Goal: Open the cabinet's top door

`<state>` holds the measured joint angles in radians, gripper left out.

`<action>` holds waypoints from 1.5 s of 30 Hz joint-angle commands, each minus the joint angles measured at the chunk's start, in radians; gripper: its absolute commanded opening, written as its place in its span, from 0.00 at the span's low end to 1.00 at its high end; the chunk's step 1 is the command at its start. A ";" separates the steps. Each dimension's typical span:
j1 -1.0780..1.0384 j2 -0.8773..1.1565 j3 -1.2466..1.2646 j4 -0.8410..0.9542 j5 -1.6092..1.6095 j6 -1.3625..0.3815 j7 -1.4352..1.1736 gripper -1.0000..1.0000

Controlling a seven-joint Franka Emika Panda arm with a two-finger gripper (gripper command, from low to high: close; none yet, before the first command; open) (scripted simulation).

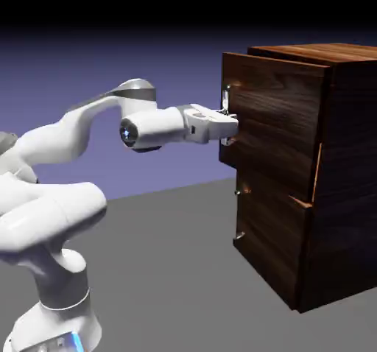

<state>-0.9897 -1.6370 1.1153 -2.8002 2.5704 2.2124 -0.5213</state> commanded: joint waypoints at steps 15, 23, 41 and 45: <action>-0.070 0.091 -0.389 -0.252 -0.273 -0.651 -0.222 0.00; -0.259 0.274 -0.586 -0.234 -0.523 -0.999 -0.387 0.00; -0.561 0.924 -0.694 0.120 -1.166 -1.422 -0.882 0.00; -0.581 1.069 -0.684 0.230 -1.289 -1.447 -0.961 0.00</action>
<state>-1.5703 -0.5676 0.4310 -2.5697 1.2804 0.7647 -1.4829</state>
